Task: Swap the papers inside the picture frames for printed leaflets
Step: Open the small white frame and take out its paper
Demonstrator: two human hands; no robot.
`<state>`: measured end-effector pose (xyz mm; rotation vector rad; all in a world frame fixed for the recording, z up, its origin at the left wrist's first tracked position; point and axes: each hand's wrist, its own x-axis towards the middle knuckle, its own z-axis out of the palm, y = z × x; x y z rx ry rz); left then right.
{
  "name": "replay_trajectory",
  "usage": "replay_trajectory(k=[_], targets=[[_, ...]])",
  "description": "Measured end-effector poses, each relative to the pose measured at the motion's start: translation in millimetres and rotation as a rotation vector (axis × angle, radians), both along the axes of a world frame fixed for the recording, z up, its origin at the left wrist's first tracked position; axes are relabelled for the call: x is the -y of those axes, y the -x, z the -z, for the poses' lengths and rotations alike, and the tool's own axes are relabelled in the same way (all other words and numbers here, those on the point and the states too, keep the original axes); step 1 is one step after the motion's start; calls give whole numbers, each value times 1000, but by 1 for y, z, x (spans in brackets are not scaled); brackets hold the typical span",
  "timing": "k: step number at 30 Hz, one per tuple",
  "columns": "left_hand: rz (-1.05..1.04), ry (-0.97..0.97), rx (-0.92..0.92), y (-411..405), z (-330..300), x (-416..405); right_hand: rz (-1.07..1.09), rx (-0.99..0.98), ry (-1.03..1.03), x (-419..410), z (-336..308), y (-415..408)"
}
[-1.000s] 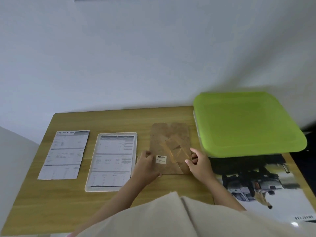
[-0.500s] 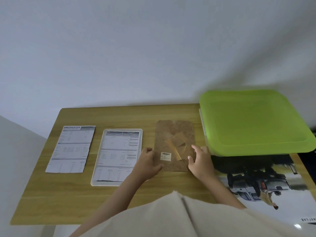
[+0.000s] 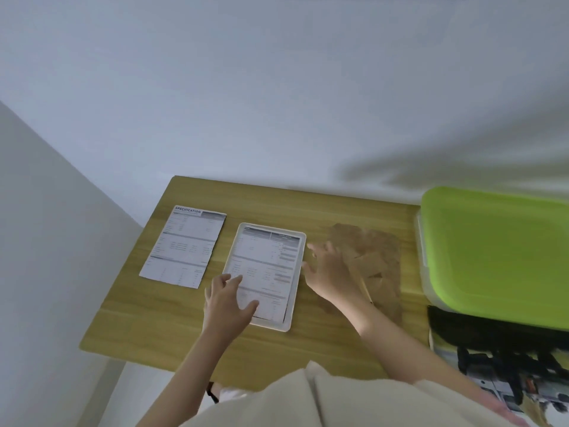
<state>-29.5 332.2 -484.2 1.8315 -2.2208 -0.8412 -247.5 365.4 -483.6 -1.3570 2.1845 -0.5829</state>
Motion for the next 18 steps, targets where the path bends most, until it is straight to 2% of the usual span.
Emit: replay_trajectory(k=[6, 11, 18], targets=[[-34, -60, 4, -38, 5, 6, -65, -43, -195, 39, 10, -12], [-19, -103, -9, -49, 10, 13, -37, -127, -239, 49, 14, -17], [26, -104, 14, -51, 12, 18, 10, -136, -245, 54, 19, -20]])
